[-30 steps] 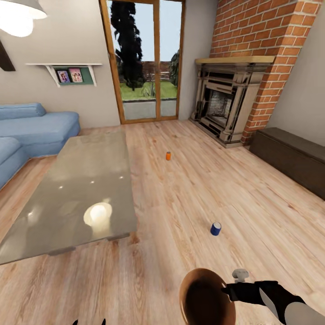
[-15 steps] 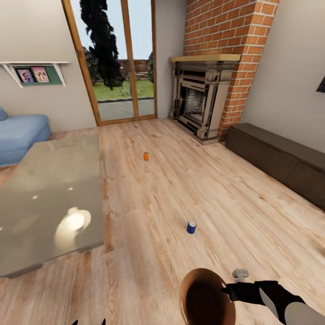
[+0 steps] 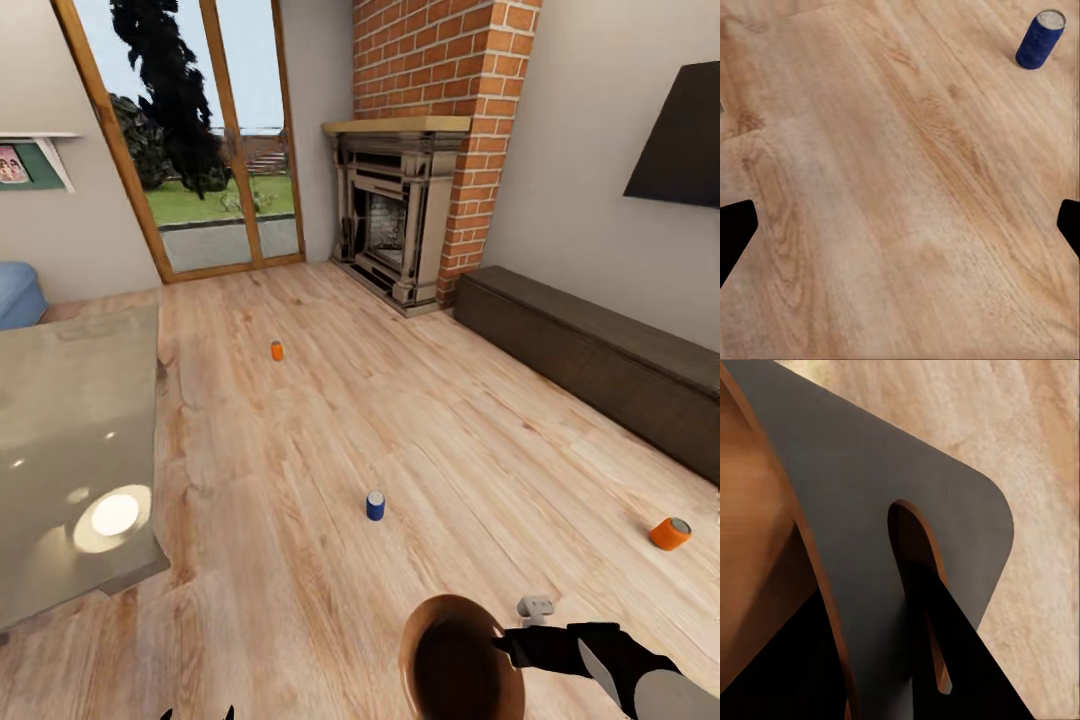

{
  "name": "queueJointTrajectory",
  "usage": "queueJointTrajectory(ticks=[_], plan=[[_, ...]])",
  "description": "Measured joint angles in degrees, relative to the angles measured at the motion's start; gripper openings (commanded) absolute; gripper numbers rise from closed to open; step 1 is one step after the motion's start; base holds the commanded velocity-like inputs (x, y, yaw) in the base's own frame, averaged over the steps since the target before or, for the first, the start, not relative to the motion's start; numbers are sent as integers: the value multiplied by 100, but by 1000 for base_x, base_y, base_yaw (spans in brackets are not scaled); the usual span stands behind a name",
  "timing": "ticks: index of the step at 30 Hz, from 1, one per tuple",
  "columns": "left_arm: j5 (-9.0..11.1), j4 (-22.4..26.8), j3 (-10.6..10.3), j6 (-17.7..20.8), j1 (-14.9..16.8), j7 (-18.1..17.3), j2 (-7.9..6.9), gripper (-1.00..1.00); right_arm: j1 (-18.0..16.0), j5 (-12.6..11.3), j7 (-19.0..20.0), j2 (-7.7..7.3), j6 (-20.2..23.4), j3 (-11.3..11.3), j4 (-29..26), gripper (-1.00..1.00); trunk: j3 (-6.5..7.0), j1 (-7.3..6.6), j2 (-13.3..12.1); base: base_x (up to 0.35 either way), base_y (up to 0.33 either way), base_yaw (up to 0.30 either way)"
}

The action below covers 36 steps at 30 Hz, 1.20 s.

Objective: Put the three can of soda from the living room inside the tash can in the kitchen.

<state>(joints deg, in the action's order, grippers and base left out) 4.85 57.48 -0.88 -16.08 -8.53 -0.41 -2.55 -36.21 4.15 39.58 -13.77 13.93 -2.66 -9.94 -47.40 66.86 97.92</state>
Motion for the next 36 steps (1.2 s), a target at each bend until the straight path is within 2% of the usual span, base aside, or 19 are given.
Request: queueJointTrajectory(ticks=[11,23,36], plan=[[-1,-11,0,0,8,1,6,100,2,-21,-2,18,39,-4,-4,-100,-2,0,0,100,-262,-10],[6,-8,0,0,7,-3,0,100,2,-18,-4,43,44,5,-6,-100,-2,0,0,127,-111,-8],[14,-8,2,0,6,-3,0,100,2,-8,-8,40,41,13,-5,-100,-3,0,0,205,9,-215]])
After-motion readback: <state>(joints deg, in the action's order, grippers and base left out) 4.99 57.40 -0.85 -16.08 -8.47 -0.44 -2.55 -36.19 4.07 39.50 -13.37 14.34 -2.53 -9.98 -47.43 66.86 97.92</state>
